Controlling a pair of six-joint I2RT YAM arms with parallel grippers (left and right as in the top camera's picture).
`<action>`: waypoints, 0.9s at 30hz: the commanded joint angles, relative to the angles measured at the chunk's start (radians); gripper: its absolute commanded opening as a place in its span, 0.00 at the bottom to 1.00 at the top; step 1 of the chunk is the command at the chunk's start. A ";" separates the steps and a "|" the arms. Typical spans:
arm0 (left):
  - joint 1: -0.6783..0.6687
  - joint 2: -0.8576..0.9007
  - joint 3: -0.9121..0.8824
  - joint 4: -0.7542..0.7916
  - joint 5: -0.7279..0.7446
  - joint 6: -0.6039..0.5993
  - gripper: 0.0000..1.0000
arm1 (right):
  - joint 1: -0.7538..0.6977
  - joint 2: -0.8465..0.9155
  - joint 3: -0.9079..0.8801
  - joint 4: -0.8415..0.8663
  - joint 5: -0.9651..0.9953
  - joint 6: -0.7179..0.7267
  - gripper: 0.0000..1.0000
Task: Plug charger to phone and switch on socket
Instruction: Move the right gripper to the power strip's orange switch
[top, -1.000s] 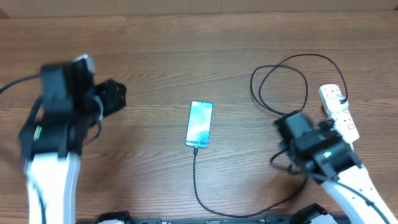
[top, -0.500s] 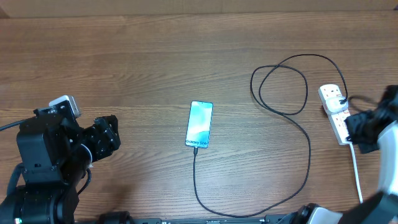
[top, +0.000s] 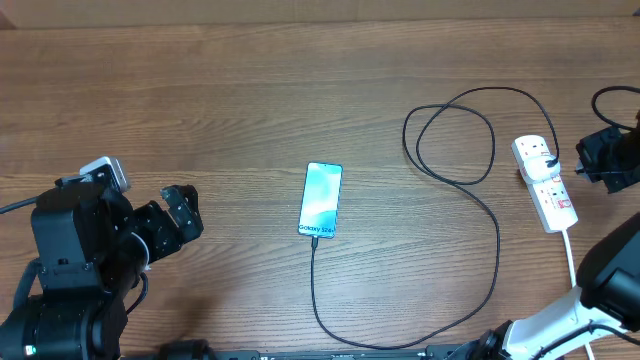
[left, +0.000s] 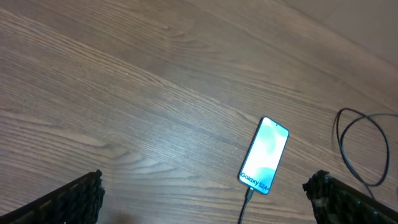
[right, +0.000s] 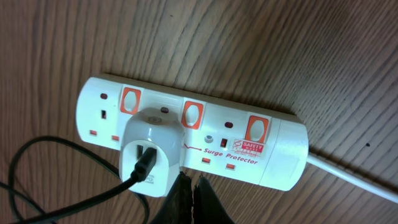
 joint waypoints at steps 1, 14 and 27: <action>-0.002 -0.002 -0.005 -0.001 -0.014 -0.007 1.00 | 0.002 0.041 0.024 0.010 -0.001 -0.021 0.04; -0.002 -0.002 -0.005 -0.016 -0.014 -0.007 1.00 | 0.008 0.117 0.024 0.034 -0.002 -0.039 0.04; -0.002 -0.002 -0.005 -0.024 -0.014 -0.007 1.00 | 0.074 0.172 0.024 0.064 0.041 -0.045 0.04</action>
